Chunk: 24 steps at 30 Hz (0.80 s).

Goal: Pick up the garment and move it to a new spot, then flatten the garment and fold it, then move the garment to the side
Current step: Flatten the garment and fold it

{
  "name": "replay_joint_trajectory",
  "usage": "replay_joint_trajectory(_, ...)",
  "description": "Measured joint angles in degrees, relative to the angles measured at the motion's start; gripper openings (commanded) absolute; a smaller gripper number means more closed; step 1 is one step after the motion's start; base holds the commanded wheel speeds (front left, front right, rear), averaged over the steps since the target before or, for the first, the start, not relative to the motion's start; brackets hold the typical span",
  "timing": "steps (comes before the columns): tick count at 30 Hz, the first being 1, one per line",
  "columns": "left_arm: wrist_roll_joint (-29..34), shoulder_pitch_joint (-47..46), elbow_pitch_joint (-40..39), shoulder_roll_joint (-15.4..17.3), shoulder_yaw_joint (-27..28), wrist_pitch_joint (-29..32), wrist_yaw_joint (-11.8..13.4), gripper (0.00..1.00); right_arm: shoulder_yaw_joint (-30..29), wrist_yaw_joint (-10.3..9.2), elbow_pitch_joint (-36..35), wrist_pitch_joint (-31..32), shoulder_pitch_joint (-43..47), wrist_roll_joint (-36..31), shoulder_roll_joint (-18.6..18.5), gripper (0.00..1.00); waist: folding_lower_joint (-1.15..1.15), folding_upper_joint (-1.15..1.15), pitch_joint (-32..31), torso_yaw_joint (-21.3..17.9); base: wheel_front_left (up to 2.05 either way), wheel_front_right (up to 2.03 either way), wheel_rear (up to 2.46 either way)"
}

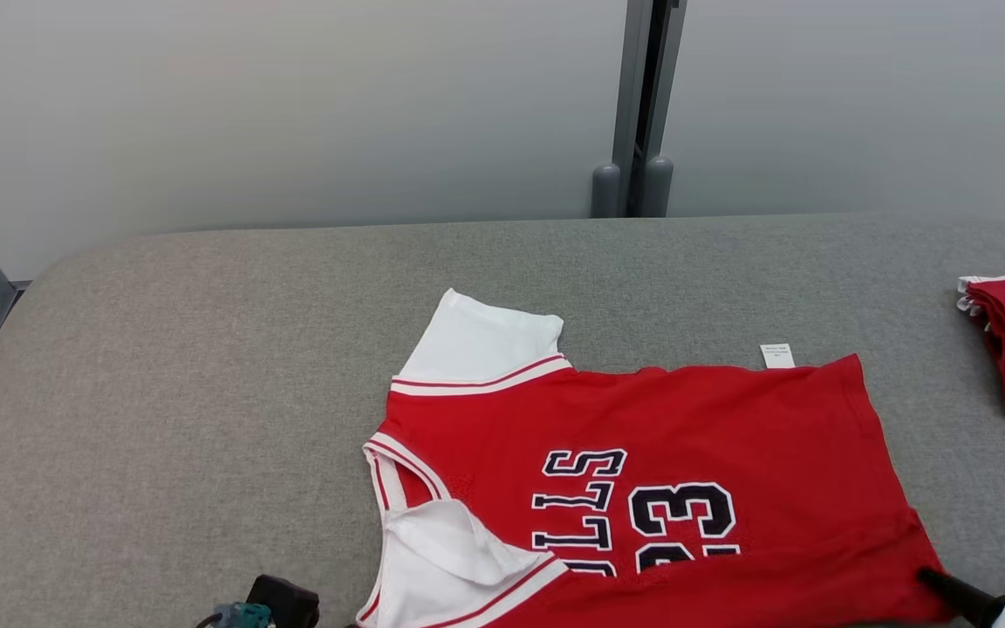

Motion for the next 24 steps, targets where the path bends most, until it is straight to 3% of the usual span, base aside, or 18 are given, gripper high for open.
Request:
replay_joint_trajectory(10, 0.76, -0.18, -1.13, 0.3, 2.11, -3.59, 3.16, 1.0, -2.99, -0.01, -0.34, -0.7, 0.27, -3.55, 0.19, 1.0, 0.0, 0.0, 0.27, 0.06, 0.0, 0.0, 0.0)
replay_joint_trajectory(16, 0.74, -1.85, -0.63, -2.26, 5.75, -11.11, 5.08, 1.0, -5.54, -0.01, -2.81, -9.62, -1.94, -9.71, 0.88, 1.0, 0.0, 0.0, 0.45, -0.28, 0.0, 0.0, 0.0)
replay_joint_trajectory(24, 0.09, -5.14, 2.91, -7.35, 10.07, -21.59, 5.53, 1.0, -5.54, -0.01, -5.17, -23.71, -3.71, -19.65, 4.06, 1.0, 0.0, 0.0, 1.22, -0.84, 0.0, 0.0, 0.0)
